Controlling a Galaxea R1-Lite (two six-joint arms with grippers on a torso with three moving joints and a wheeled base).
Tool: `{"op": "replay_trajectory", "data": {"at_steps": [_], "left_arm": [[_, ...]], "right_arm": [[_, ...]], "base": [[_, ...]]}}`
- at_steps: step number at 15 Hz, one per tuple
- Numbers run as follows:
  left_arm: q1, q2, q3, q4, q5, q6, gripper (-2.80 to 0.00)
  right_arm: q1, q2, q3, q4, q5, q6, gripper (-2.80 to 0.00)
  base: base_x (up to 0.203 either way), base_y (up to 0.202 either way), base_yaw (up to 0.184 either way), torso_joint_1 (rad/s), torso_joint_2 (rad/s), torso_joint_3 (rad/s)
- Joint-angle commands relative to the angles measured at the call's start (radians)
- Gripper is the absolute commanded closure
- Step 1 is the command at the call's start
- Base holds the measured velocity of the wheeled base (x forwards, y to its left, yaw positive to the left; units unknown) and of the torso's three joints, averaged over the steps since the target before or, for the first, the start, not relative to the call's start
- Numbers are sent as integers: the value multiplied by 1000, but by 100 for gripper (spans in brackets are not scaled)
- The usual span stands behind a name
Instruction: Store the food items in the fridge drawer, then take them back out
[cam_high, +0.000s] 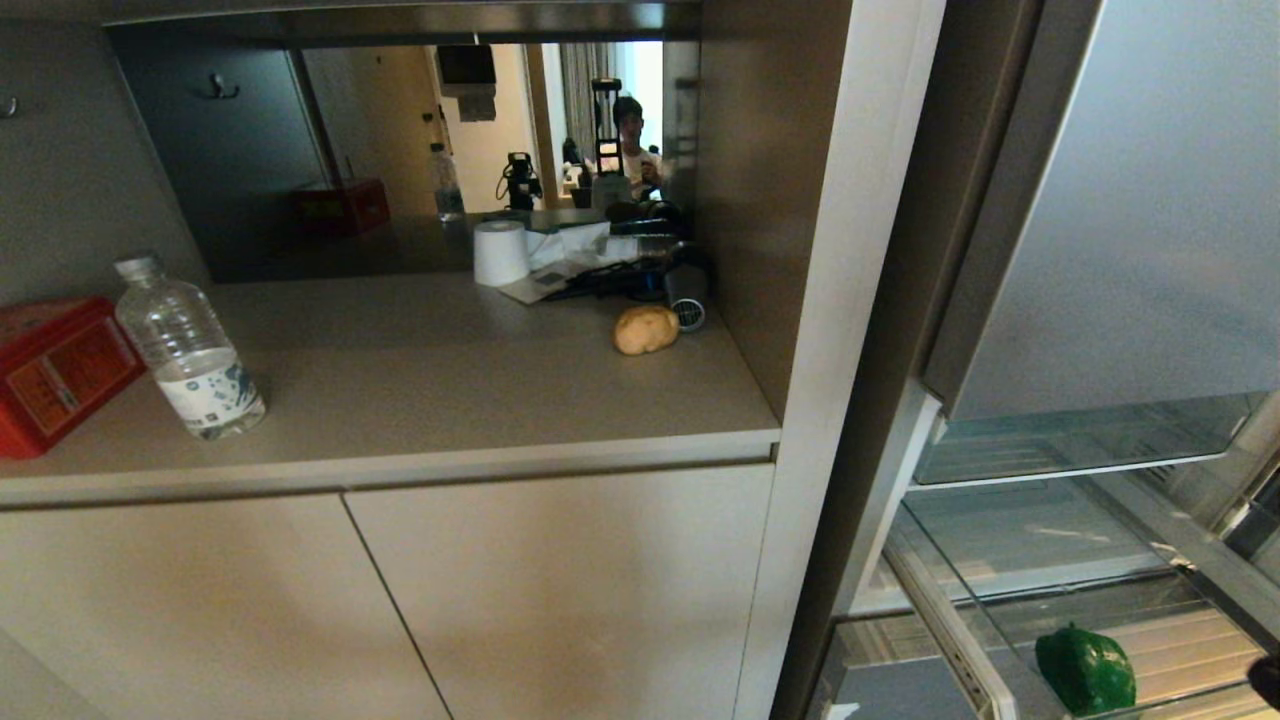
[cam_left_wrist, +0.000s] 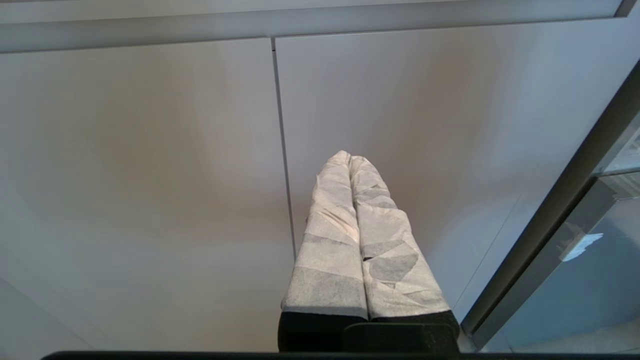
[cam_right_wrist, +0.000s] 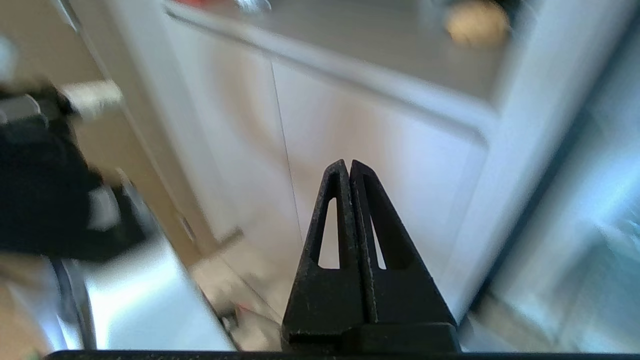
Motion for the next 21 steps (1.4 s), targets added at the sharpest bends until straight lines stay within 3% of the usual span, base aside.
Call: {"op": "replay_trajectory", "data": {"at_steps": [1,2,4,5,8,10,13,17,21], "left_arm": [[0,2,0,1,0,0,0],[0,2,0,1,0,0,0],[0,2,0,1,0,0,0],[-1,2,0,1,0,0,0],[0,2,0,1,0,0,0],[0,2,0,1,0,0,0],[0,2,0,1,0,0,0],[0,2,1,-1,0,0,0],[0,2,0,1,0,0,0]], "right_arm": [[-120,-287,67,73,14,-5,0],[-185,-351,96,89,-2,-7,0],[-227,-386,181,61,-226,-25,0],[-237,-382,223,43,-299,-38,0],[-291,-236,265,2,-380,-28,0],[-406,-165,295,-52,-326,-12,0],[-609,-267,416,-106,-256,-62,0],[-845,-343,471,-148,-185,-48,0],[-855,-599,471,-34,-37,-92,0]], "base": [[0,0,0,0,0,0],[0,0,0,0,0,0],[0,0,0,0,0,0],[0,0,0,0,0,0],[0,0,0,0,0,0],[0,0,0,0,0,0],[0,0,0,0,0,0],[0,0,0,0,0,0],[0,0,0,0,0,0]]}}
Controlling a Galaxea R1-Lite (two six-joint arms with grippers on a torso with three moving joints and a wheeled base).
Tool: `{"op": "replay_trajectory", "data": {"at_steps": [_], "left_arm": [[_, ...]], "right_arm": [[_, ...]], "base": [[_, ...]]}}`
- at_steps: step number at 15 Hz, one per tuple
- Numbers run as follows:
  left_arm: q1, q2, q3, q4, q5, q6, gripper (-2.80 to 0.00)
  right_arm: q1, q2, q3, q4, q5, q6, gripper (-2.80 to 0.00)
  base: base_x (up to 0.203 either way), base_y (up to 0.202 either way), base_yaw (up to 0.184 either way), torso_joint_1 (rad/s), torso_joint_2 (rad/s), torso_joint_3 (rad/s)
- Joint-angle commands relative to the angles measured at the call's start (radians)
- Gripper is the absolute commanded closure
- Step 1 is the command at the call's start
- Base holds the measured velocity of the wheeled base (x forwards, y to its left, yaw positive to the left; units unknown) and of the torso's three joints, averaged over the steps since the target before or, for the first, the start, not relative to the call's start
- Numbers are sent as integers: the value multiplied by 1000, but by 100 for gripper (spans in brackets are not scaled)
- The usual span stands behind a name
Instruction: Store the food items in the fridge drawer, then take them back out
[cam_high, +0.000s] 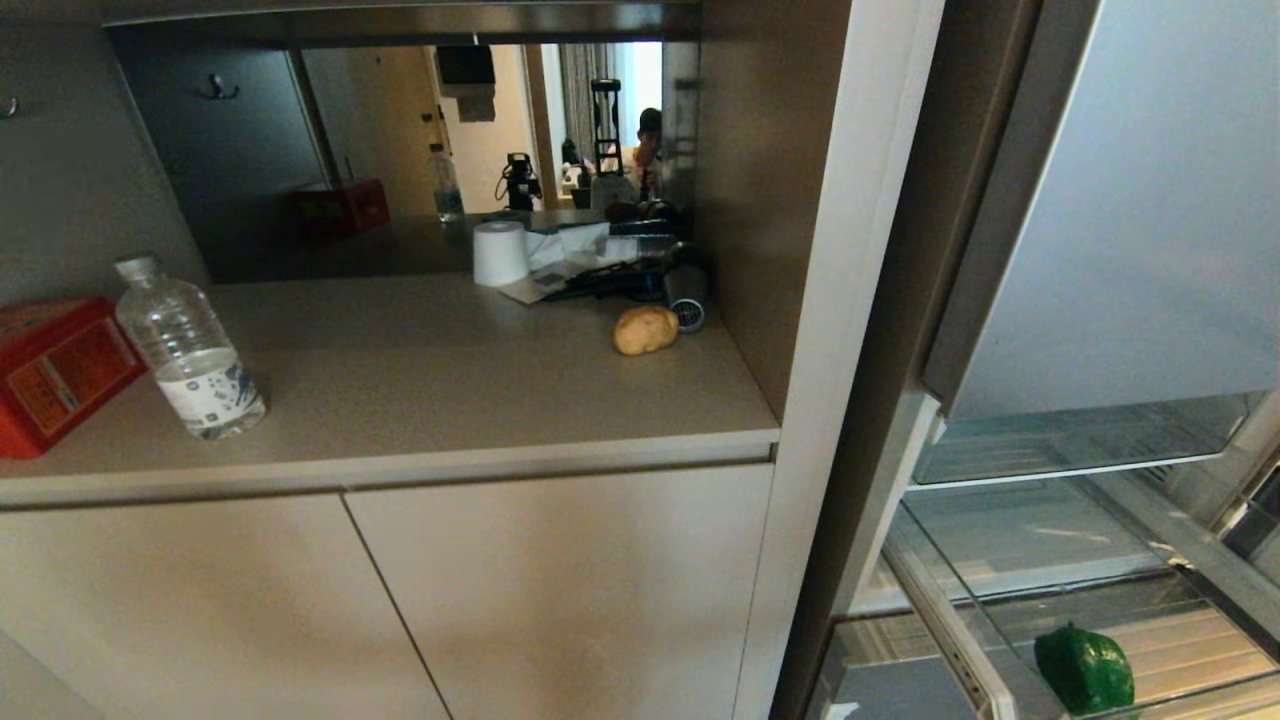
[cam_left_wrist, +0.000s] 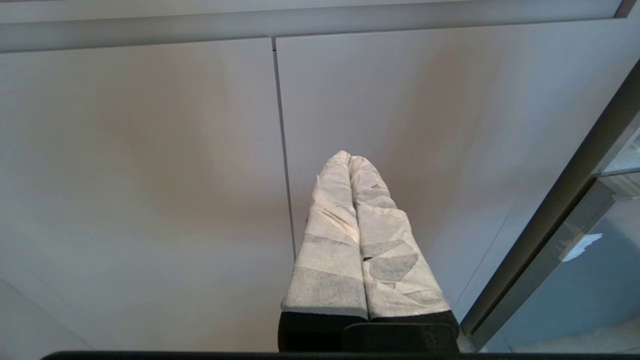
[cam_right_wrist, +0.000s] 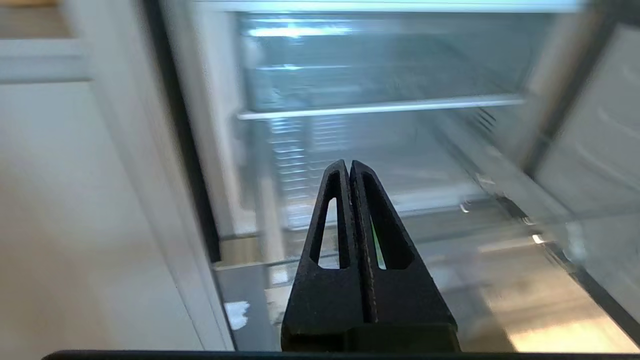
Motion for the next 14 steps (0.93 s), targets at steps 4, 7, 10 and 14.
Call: {"op": "replay_trajectory", "data": {"at_steps": [4,7,10,14], "left_arm": [[0,2,0,1,0,1,0],[0,2,0,1,0,1,0],[0,2,0,1,0,1,0],[0,2,0,1,0,1,0]], "right_arm": [[-1,-86,32,85,82,-30,0],[-1,-86,32,88,86,-53,0],[-1,-86,32,88,85,-40,0],[-1,-86,32,88,86,-47,0]], "base": [[0,0,0,0,0,0],[0,0,0,0,0,0],[0,0,0,0,0,0],[0,0,0,0,0,0]]}}
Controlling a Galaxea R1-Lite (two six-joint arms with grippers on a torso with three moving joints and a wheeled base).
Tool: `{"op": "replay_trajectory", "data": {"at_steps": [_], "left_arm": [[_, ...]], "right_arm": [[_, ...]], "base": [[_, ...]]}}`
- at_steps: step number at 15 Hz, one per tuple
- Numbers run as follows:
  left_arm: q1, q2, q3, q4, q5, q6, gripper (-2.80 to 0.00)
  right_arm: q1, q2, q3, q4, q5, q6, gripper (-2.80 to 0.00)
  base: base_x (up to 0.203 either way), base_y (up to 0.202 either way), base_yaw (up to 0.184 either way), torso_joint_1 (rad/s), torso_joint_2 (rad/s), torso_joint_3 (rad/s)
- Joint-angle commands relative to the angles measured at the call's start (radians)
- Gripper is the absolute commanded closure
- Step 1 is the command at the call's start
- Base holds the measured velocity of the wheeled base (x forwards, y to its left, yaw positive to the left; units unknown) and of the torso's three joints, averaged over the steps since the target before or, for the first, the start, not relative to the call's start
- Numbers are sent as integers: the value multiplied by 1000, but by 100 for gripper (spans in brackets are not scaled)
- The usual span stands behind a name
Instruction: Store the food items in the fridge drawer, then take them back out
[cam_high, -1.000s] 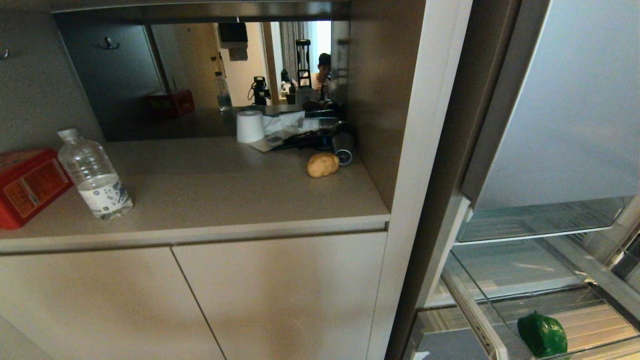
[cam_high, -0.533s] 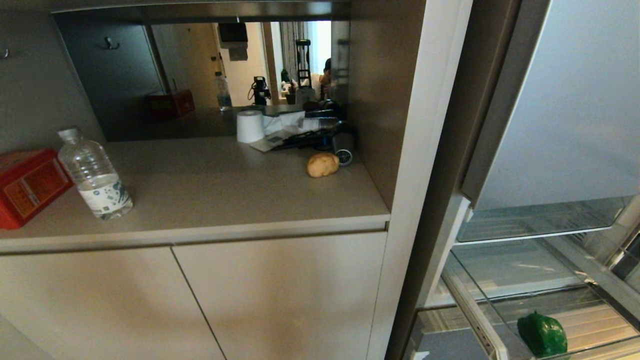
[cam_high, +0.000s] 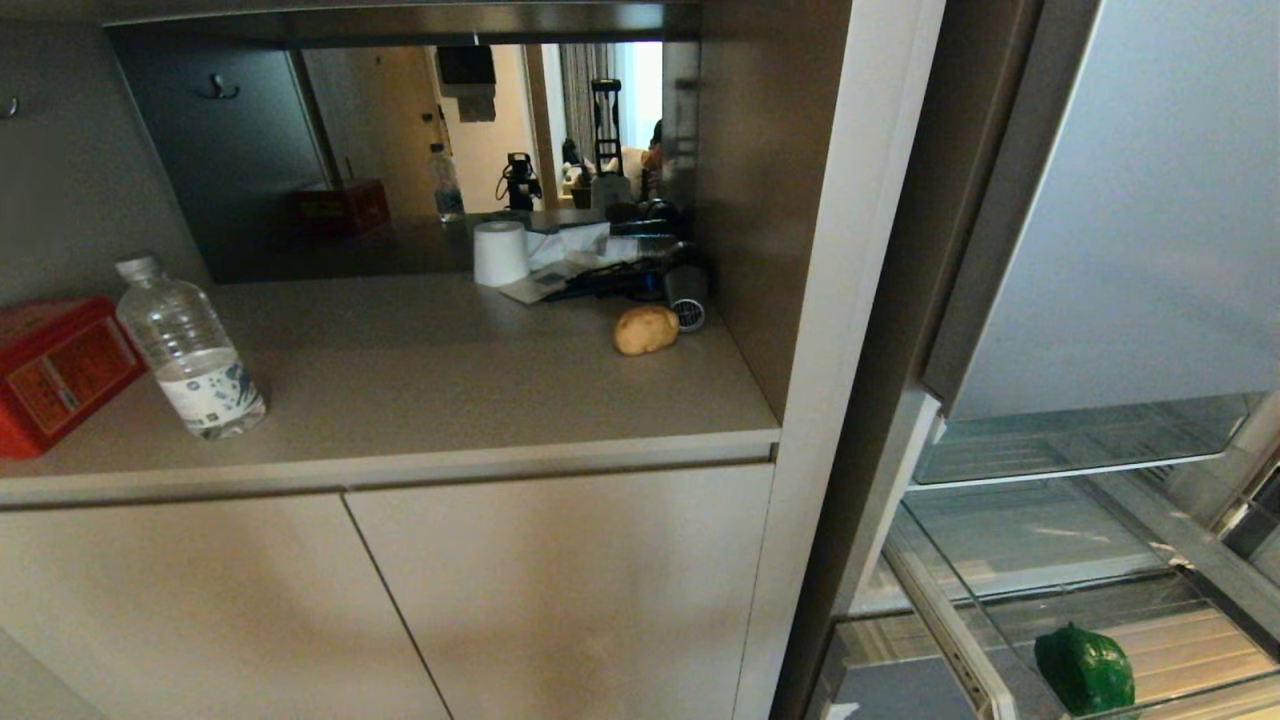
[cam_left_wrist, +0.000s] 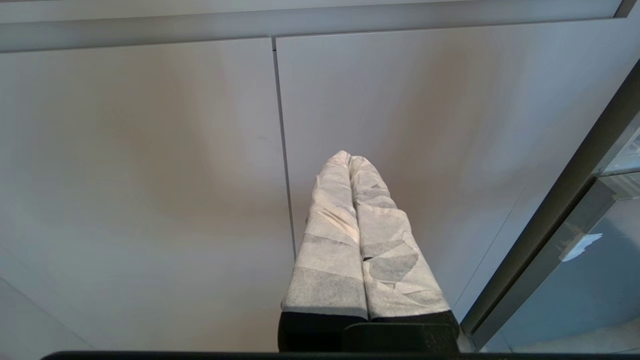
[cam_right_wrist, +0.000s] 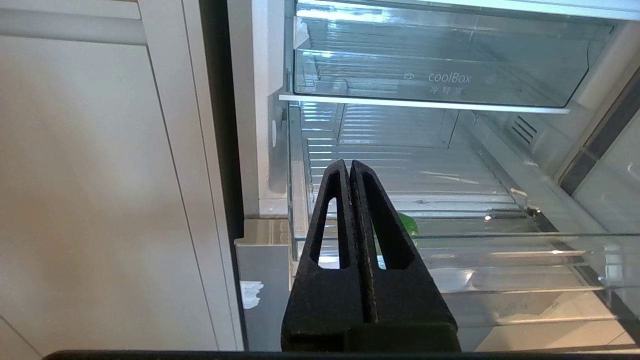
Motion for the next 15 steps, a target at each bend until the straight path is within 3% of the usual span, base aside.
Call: {"op": "replay_trajectory", "data": {"at_steps": [1,4,9,15], "left_arm": [[0,2,0,1,0,0,0],[0,2,0,1,0,0,0],[0,2,0,1,0,0,0],[0,2,2,1,2,4,0]], "right_arm": [[0,2,31,-1,1,1,0],[0,2,31,-1,-1,3,0],[0,1,31,-1,-2,3,0],[0,2,31,-2,-2,2,0]], "base": [[0,0,0,0,0,0],[0,21,2,0,-1,1],[0,155,0,4,3,3],[0,0,0,0,0,0]]}}
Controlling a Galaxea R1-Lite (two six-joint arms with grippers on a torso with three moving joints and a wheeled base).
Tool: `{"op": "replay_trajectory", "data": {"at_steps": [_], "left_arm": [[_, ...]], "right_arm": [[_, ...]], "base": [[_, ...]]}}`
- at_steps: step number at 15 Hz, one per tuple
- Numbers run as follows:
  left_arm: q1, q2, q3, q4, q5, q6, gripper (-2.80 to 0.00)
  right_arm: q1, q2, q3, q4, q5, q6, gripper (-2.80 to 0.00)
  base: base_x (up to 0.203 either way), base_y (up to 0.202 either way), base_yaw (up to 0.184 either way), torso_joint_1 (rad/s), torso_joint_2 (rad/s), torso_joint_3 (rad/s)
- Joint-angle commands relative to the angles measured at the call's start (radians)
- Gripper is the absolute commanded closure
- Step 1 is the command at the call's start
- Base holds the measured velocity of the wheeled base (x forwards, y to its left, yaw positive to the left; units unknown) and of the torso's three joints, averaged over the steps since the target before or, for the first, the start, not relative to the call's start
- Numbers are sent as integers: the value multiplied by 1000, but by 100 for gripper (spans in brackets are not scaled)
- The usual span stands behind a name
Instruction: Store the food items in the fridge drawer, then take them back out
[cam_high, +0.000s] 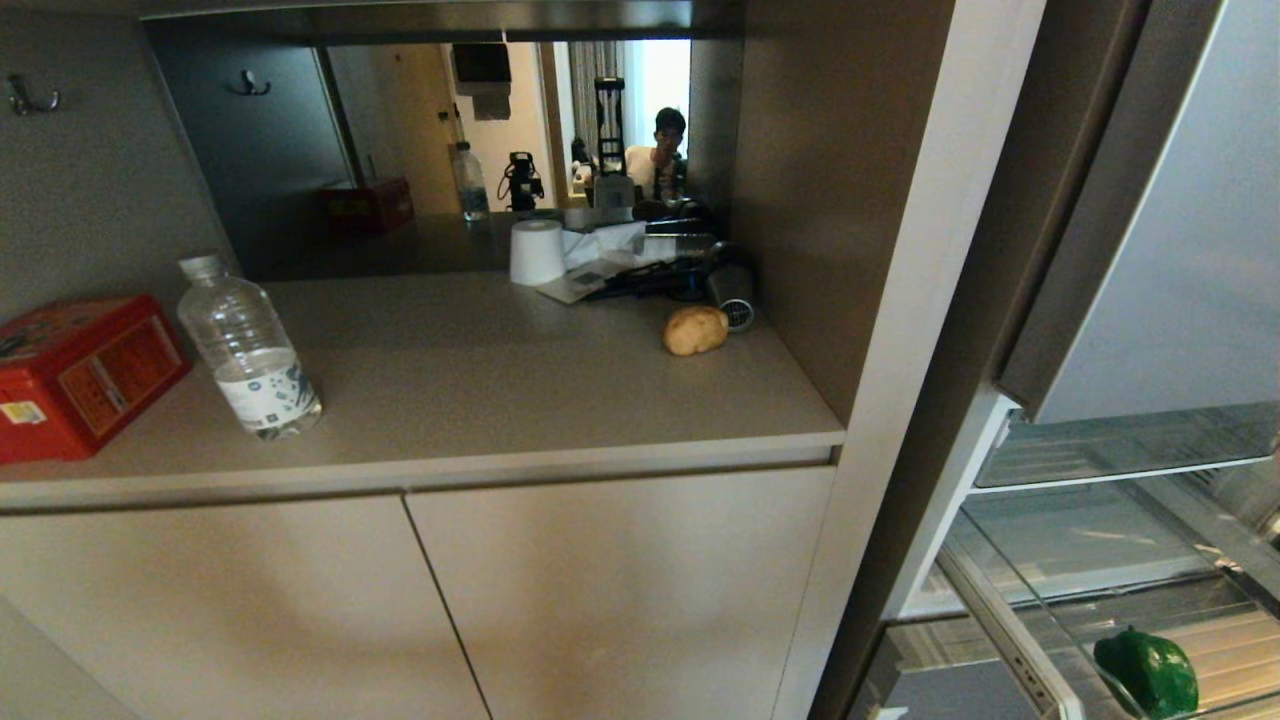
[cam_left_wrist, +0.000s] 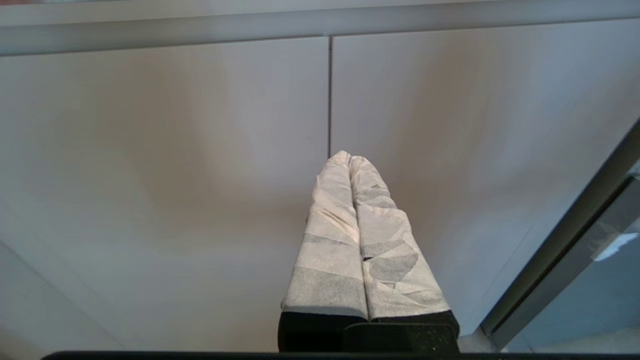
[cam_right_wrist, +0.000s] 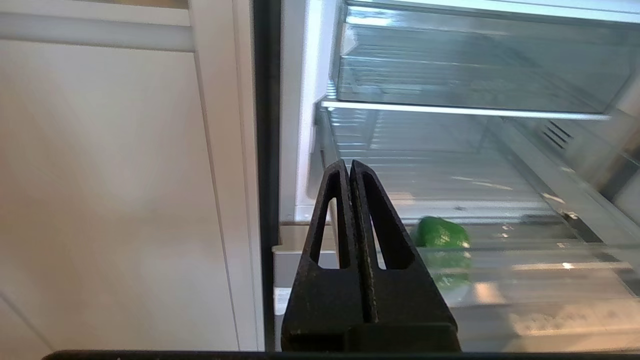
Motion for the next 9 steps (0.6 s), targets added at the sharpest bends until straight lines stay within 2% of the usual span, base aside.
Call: {"op": "replay_trajectory", "data": {"at_steps": [1,4,9], "left_arm": [[0,2,2,0,1,7,0],[0,2,2,2,1,16,0],[0,2,2,2,-2,37,0]], "right_arm": [[0,2,31,0,-1,4,0],[0,2,31,0,0,0,0],[0,2,31,1,4,-5,0]], "base": [[0,0,0,0,0,0],[24,0,-1,-4,1,1],[136,0,-5,8,3,1]]}}
